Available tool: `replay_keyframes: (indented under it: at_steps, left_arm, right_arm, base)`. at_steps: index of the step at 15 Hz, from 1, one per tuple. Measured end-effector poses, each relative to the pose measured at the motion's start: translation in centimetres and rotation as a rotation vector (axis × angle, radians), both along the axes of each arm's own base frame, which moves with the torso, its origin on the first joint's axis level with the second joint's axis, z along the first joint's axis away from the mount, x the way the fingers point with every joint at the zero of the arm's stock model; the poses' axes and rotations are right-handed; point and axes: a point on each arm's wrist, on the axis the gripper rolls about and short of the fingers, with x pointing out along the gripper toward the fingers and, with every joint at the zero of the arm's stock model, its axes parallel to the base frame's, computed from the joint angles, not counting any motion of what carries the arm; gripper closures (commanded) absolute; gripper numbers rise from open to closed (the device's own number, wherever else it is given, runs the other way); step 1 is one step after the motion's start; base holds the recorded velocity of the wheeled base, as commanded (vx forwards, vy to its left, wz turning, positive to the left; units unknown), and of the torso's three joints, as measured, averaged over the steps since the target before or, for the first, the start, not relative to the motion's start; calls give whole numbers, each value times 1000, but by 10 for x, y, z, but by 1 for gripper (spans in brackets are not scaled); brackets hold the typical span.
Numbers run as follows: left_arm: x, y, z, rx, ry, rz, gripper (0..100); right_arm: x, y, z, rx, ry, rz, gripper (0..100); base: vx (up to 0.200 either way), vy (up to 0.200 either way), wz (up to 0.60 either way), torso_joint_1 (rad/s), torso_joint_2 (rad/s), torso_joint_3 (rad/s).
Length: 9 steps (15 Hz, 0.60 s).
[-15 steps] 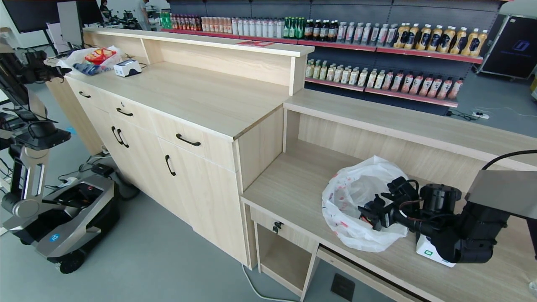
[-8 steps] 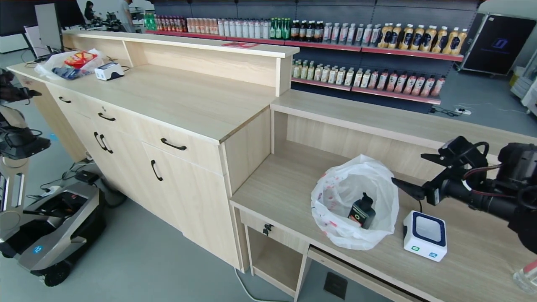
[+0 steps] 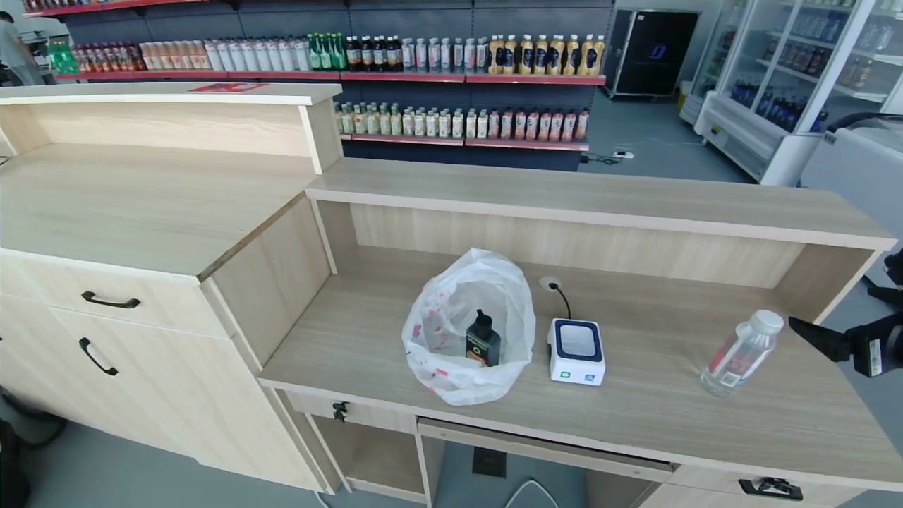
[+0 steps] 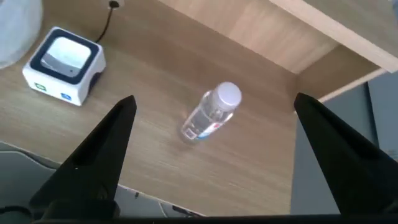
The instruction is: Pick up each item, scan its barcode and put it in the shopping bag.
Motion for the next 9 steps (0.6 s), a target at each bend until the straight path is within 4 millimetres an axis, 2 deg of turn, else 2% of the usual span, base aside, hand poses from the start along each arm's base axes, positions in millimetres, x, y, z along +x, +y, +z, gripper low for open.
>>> replay_keyframes:
  at_steps: [6,9]
  left_arm:
    - [0,0,0,0,0,0,0]
    - [0,0,0,0,0,0,0]
  right_arm:
    - [56,-51,-37,46,41,-155,0]
    - [65,-59,-60,81,102,-171,0]
  base:
    - [0,0,0,0,0,0]
    - [0,0,0,0,0,0]
